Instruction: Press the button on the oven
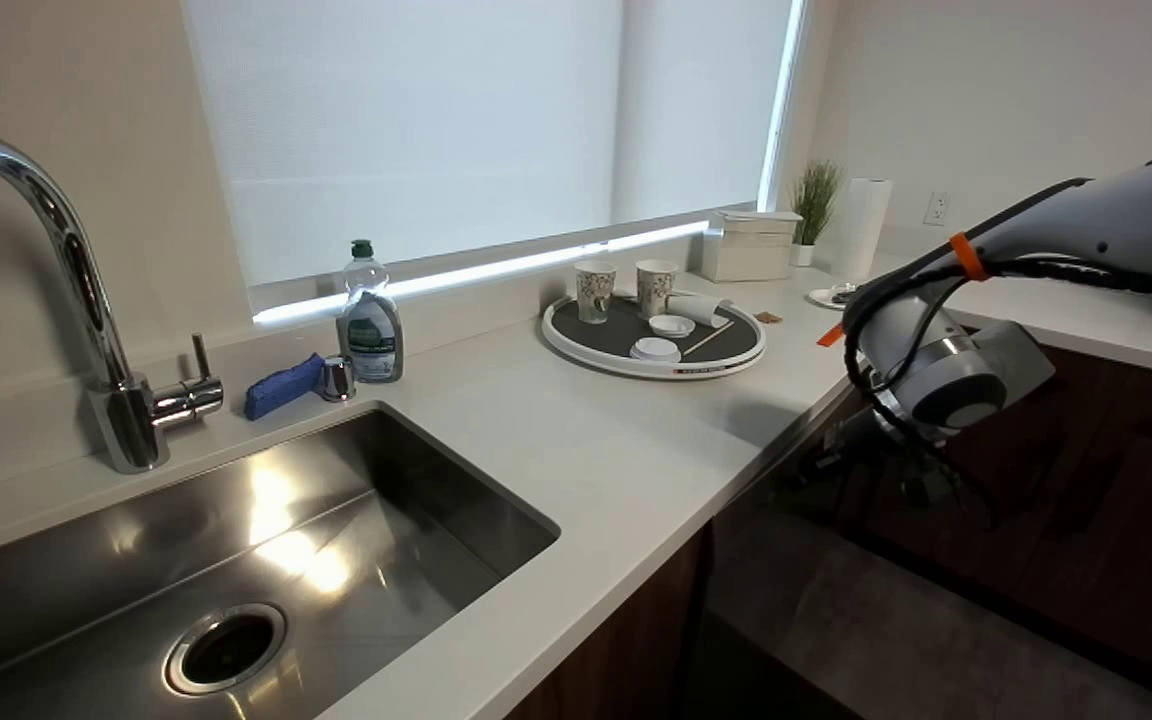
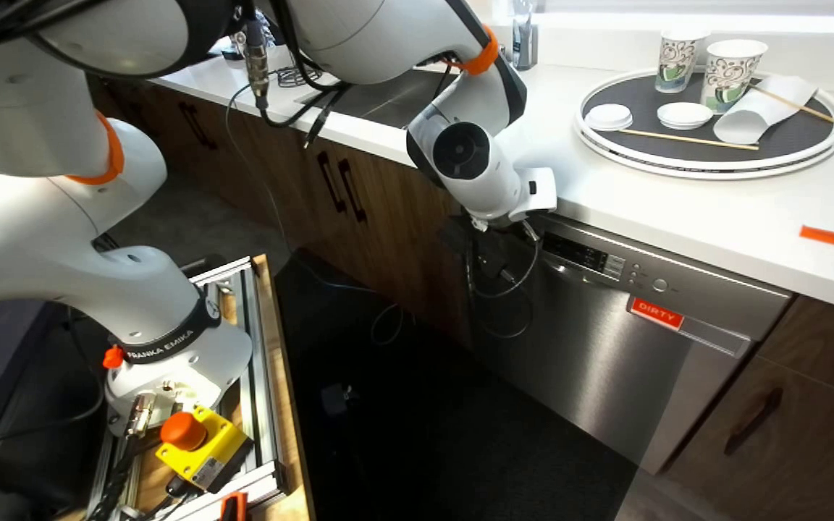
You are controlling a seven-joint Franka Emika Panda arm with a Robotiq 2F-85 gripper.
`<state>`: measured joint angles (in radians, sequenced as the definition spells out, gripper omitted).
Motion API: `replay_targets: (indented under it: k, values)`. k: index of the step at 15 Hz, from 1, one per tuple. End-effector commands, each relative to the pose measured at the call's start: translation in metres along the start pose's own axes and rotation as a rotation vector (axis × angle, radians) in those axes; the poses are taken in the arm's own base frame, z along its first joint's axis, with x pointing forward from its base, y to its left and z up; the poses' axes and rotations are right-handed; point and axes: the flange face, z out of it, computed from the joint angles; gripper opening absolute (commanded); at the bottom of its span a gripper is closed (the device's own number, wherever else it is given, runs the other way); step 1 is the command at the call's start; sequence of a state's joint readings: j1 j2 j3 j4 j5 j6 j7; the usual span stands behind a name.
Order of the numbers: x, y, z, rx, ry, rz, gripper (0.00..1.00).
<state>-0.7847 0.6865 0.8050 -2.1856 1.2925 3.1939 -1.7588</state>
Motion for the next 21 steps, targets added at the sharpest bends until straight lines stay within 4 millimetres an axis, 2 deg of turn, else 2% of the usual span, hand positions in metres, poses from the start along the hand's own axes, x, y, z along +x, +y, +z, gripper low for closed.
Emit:
replay_targets:
  k: [1,6,9,15,21]
  values:
    - [-0.008,-0.012,-0.014,-0.052,-0.047,-0.04,0.0]
    - [-0.036,-0.022,-0.018,-0.067,-0.132,-0.063,0.0]
    - [-0.042,-0.021,-0.024,-0.092,-0.15,-0.07,0.0]
    - [-0.027,0.005,-0.045,-0.163,-0.118,-0.078,0.0]
    - [-0.011,0.023,-0.051,-0.184,-0.09,-0.108,0.0]
